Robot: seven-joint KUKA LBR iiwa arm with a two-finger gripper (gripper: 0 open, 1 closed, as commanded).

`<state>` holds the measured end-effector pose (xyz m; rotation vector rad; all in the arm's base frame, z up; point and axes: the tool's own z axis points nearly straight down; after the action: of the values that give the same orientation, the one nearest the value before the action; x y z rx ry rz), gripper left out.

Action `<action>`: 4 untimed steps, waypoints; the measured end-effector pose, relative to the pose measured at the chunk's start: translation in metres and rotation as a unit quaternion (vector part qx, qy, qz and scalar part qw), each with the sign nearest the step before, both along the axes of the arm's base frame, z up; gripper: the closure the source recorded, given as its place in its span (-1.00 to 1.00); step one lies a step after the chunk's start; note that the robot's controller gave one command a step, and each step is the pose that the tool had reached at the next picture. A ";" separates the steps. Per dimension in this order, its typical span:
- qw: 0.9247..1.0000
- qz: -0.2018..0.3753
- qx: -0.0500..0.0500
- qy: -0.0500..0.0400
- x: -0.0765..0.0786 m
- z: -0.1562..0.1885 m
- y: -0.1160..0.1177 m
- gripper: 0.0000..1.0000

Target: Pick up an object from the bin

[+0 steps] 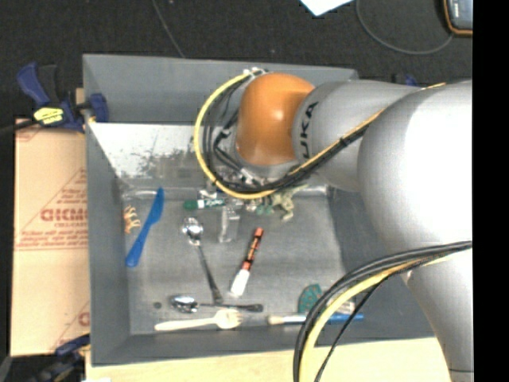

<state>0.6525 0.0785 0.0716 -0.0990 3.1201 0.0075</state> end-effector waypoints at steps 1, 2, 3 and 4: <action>0.993 0.115 -0.002 0.005 0.000 0.000 0.014 1.00; 0.993 0.115 -0.002 0.005 0.000 0.000 0.014 1.00; 0.993 0.115 -0.002 0.011 -0.003 0.013 0.014 1.00; 0.993 0.114 -0.003 0.006 0.000 0.056 0.013 1.00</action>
Offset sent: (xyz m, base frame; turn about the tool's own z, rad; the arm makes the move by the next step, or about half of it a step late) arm 0.0000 0.0000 0.0000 0.0000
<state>0.6520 0.0919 0.1273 -0.4559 3.1014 0.0036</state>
